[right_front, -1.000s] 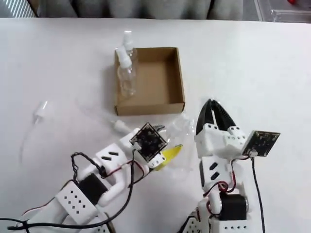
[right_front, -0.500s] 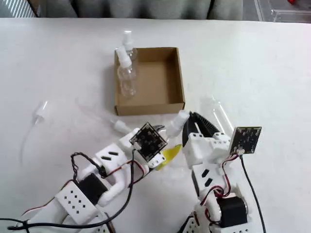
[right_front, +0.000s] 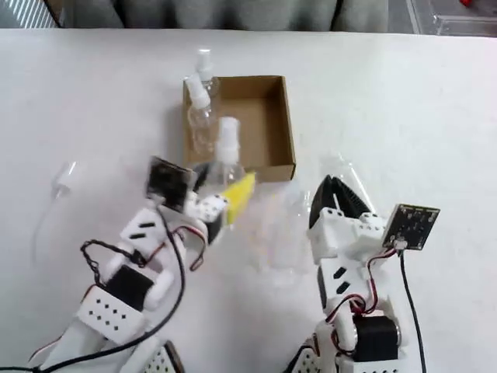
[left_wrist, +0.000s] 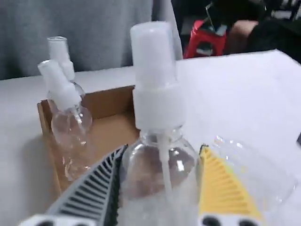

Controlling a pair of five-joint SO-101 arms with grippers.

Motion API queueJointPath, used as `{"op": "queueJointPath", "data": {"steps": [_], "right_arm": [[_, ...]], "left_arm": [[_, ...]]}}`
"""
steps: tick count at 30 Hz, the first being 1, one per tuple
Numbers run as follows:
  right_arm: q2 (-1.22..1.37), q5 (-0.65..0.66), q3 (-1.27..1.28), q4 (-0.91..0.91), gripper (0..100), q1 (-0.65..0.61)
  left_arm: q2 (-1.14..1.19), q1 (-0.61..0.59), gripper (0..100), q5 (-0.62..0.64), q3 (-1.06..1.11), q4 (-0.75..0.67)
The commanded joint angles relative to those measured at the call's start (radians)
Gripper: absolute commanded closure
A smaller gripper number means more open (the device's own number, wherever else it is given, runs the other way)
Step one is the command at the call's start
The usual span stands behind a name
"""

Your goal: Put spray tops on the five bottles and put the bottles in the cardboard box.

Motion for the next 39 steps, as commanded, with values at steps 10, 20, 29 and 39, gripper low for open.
{"op": "queueJointPath", "data": {"steps": [10,20,29,39], "right_arm": [[-0.005,0.005,-0.031,0.062,98.1,-0.496],[-0.005,0.005,0.038,0.025,98.1,-0.619],[-0.005,0.005,0.051,0.027,98.1,-0.618],[-0.005,0.005,0.051,0.027,98.1,-0.490]], "left_arm": [[0.035,-0.174,98,0.252,-0.084,-0.210],[0.315,-0.094,98,0.253,-0.141,-0.299],[0.134,0.028,98,0.244,-0.140,-0.103],[-0.094,0.027,98,0.244,-0.124,0.080]]}}
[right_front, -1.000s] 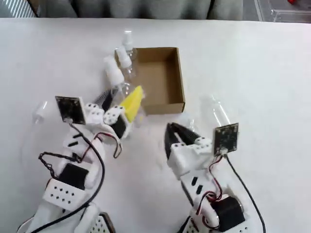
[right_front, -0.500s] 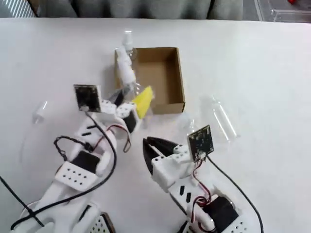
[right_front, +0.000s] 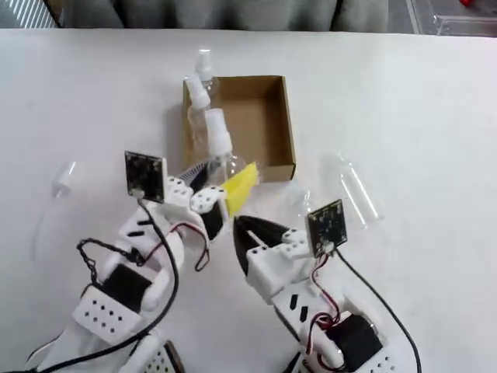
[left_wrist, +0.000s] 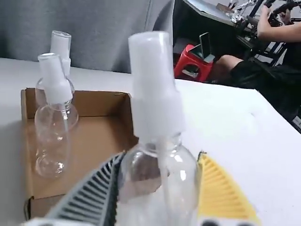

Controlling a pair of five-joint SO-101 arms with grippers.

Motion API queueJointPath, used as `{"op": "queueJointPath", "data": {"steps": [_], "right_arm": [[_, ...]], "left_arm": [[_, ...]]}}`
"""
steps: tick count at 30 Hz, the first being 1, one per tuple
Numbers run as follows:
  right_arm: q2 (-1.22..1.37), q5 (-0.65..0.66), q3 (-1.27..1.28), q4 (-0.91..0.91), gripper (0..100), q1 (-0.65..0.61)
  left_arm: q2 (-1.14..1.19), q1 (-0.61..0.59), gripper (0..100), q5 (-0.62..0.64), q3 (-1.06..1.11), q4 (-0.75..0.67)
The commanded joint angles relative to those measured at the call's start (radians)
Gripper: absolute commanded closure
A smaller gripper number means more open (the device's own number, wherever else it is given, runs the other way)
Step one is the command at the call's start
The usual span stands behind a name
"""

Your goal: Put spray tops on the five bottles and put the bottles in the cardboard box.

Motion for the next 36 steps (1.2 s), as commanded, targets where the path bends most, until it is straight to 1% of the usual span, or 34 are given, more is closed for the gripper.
{"op": "queueJointPath", "data": {"steps": [1,6,13,17,20,26,28,32,36], "right_arm": [[-0.004,0.005,-0.006,-0.016,98.1,0.077],[-0.004,0.005,-0.006,-0.016,98.1,0.104],[-0.004,0.005,-0.006,0.005,98.1,0.099],[-0.005,0.005,-0.025,0.065,98.1,0.012],[-0.005,0.005,-0.025,0.068,98.1,-0.044],[-0.005,0.005,-0.021,0.071,98.1,-0.054],[-0.007,0.005,-0.037,0.074,98.1,-0.058],[-0.007,-0.002,-0.061,0.076,98.1,-0.061],[-0.005,-0.005,-0.037,0.070,98.1,-0.136]], "left_arm": [[-0.091,0.007,98,0.003,-0.055,0.018],[-0.111,0.005,98,0.003,-0.048,0.020],[-0.107,0.004,98,0.003,-0.048,0.020],[-0.107,0.004,98,0.002,-0.048,0.009],[-0.107,0.004,98,0.002,-0.048,0.003],[-0.108,0.013,98,0.002,-0.032,0.002],[-0.107,0.007,98,0.002,-0.025,-0.034],[-0.105,0.004,98,0.002,0.046,-0.166],[-0.105,0.005,98,0.002,0.049,-0.183]]}}
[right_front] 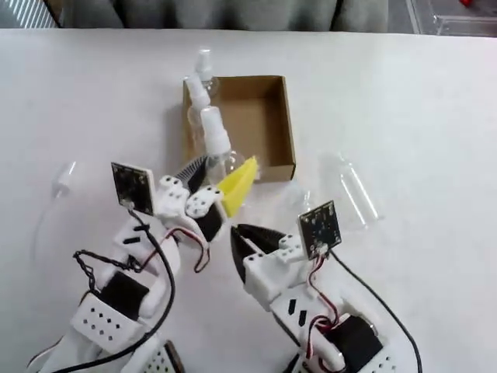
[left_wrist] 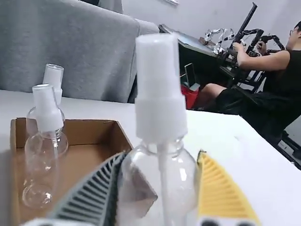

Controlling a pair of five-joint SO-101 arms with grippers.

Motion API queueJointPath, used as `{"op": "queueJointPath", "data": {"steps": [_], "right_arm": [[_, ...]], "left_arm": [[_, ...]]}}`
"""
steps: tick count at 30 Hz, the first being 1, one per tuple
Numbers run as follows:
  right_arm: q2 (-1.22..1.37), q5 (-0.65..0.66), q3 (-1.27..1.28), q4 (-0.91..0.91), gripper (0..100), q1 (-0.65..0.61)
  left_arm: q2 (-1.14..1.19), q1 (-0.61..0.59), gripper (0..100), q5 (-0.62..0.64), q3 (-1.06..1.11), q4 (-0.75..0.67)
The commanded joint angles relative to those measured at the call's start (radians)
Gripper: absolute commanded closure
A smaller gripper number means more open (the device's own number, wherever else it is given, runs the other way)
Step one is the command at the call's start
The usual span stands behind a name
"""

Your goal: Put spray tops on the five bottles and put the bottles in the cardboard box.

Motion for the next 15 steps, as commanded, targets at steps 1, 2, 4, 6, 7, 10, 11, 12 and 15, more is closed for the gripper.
{"op": "queueJointPath", "data": {"steps": [1,2,4,6,7,10,11,12,15], "right_arm": [[-0.005,-0.002,-0.014,0.001,98.1,-0.077],[-0.005,0.002,-0.005,-0.010,98.1,-0.081],[-0.005,0.002,0.018,-0.041,98.1,-0.081],[-0.005,0.003,0.034,-0.056,98.1,-0.071],[-0.005,0.003,0.038,-0.064,98.1,-0.059],[-0.005,0.003,0.046,-0.082,98.1,-0.013],[-0.005,0.003,0.046,-0.082,98.1,0.004],[-0.005,0.003,0.046,-0.084,98.1,0.018],[-0.005,0.003,0.046,-0.085,98.1,0.081]], "left_arm": [[-0.028,0.004,98,0.002,-0.012,-0.052],[-0.028,0.008,98,0.003,-0.012,-0.051],[-0.035,0.013,98,0.003,-0.015,-0.017],[-0.035,0.033,98,0.003,-0.041,0.044],[-0.035,0.044,98,0.003,-0.061,0.089],[-0.035,0.071,98,-0.054,-0.114,0.210],[-0.035,0.071,98,-0.092,-0.121,0.236],[-0.035,0.073,98,-0.124,-0.126,0.261],[-0.036,0.074,98,-0.153,-0.129,0.285]]}}
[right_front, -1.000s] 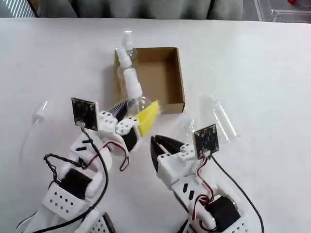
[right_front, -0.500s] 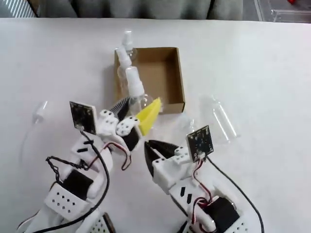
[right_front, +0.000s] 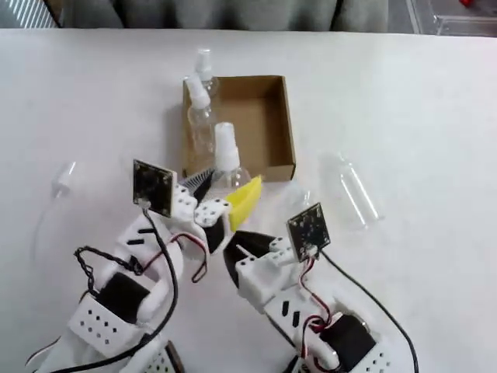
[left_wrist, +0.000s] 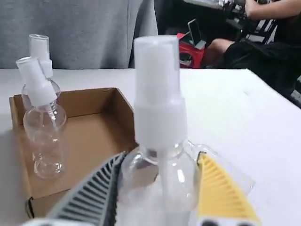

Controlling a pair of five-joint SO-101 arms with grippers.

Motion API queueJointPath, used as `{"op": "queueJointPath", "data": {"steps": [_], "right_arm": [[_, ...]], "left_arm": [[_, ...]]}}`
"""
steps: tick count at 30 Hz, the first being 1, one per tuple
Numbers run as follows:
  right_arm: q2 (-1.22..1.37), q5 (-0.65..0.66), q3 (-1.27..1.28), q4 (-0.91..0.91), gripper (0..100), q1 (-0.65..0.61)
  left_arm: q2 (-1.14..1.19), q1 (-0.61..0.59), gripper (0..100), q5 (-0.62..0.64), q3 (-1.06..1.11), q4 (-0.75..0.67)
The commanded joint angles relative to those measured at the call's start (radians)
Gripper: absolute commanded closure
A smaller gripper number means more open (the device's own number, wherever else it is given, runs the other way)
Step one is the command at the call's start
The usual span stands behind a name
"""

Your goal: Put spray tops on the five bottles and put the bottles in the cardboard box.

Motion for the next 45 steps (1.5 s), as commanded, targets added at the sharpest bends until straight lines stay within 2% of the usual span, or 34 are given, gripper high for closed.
{"op": "queueJointPath", "data": {"steps": [1,10,19,22,26,30,35,38,45], "right_arm": [[-0.007,0.000,-0.009,-0.028,98.1,0.104],[-0.004,0.000,0.021,-0.097,98.1,0.183],[-0.007,0.000,0.023,-0.081,98.1,0.174],[-0.007,0.000,-0.002,-0.031,98.1,0.148],[-0.007,0.000,-0.020,0.013,98.1,0.133],[-0.007,0.002,-0.020,0.015,98.1,0.134],[-0.007,0.002,-0.020,0.015,98.1,0.134],[-0.007,0.002,-0.020,0.016,98.1,0.136],[-0.007,0.002,-0.020,0.016,98.1,0.136]], "left_arm": [[-0.027,0.024,98,-0.057,-0.068,0.041],[-0.117,0.024,98,-0.057,-0.060,0.048],[-0.222,0.015,98,-0.055,-0.005,0.026],[-0.220,0.001,98,-0.055,0.035,-0.072],[-0.220,-0.087,98,-0.054,0.095,-0.229],[-0.216,-0.170,98,-0.054,0.104,-0.288],[-0.061,-0.205,98,-0.054,0.100,-0.425],[0.111,-0.249,98,-0.054,0.063,-0.542],[0.478,-0.331,98,-0.060,-0.060,-0.694]]}}
